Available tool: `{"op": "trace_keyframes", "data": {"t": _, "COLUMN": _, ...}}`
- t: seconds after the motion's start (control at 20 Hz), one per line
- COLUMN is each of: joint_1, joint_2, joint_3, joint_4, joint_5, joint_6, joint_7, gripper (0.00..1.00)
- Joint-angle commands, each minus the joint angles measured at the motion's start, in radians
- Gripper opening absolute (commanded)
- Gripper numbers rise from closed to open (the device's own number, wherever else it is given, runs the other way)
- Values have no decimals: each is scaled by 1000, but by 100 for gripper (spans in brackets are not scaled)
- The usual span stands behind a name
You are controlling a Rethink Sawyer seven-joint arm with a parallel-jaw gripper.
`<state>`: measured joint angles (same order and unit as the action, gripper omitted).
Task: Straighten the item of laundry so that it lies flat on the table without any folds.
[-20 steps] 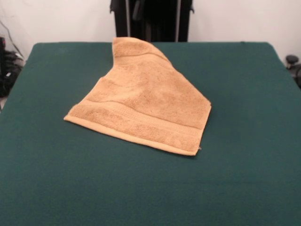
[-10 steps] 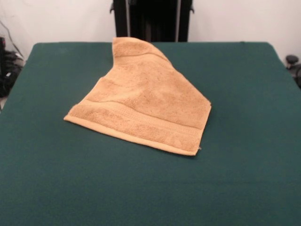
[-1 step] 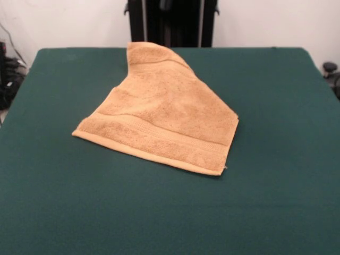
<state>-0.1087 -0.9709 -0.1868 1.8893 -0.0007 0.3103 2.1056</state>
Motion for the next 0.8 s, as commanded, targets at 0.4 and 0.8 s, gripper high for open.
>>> {"op": "trace_keyframes", "data": {"t": 0.4, "joint_1": 37, "joint_2": 105, "joint_3": 210, "joint_4": 124, "joint_5": 136, "joint_6": -147, "joint_7": 215, "gripper": 100}}
{"op": "trace_keyframes", "data": {"t": 0.8, "joint_1": 44, "joint_2": 155, "joint_3": 218, "joint_4": 101, "joint_5": 164, "joint_6": -206, "joint_7": 218, "gripper": 100}}
